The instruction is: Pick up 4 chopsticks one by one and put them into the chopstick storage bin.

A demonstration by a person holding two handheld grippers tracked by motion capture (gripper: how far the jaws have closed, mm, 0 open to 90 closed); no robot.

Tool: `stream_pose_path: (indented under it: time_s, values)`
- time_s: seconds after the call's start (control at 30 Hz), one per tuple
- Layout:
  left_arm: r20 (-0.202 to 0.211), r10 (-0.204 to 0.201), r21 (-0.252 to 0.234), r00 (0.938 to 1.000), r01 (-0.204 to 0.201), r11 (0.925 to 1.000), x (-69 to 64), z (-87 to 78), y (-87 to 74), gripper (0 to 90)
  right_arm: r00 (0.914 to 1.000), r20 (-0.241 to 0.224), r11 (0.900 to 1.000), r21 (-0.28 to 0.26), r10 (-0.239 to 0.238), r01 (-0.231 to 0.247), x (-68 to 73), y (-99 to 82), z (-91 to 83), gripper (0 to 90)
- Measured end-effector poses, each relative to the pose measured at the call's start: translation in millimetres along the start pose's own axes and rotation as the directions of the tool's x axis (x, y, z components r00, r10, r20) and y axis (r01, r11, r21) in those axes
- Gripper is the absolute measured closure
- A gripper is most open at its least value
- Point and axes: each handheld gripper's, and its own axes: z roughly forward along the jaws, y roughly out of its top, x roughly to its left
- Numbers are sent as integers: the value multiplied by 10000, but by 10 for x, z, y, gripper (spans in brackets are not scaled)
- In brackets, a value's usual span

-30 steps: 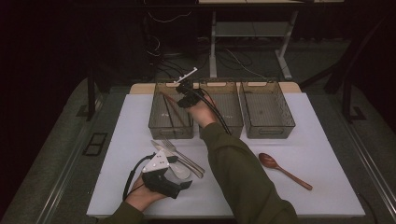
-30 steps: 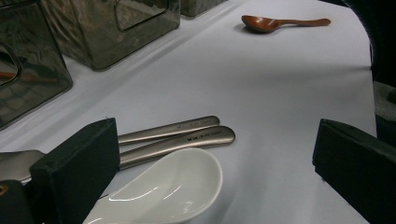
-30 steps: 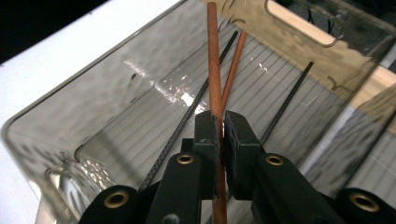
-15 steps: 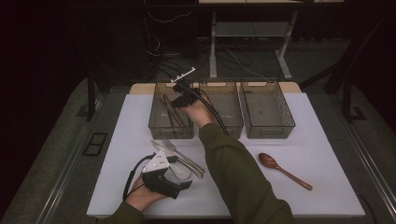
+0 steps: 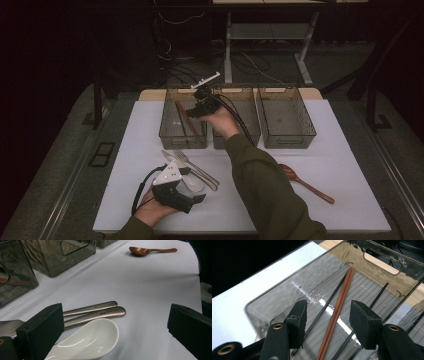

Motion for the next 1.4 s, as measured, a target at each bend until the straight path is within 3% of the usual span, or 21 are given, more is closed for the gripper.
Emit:
stream_pose_path:
  time_s: [0.4, 0.73, 1.4]
  values:
    - [-76, 6, 60, 10000, -6, 10000, 8, -7, -13, 0, 9978, -371, 9956, -781, -543, 513, -96, -314, -479, 431]
    - [-116, -262, 51, 9996, 262, 9996, 39, 20, -19, 0, 9944, -671, 9892, -1270, -815, 726, -119, -631, -817, 415]
    - [-273, -222, 180, 9994, 227, 9996, 45, 38, -4, 0, 9932, -744, 9872, -1385, -898, 788, -139, -1439, -1340, 403]
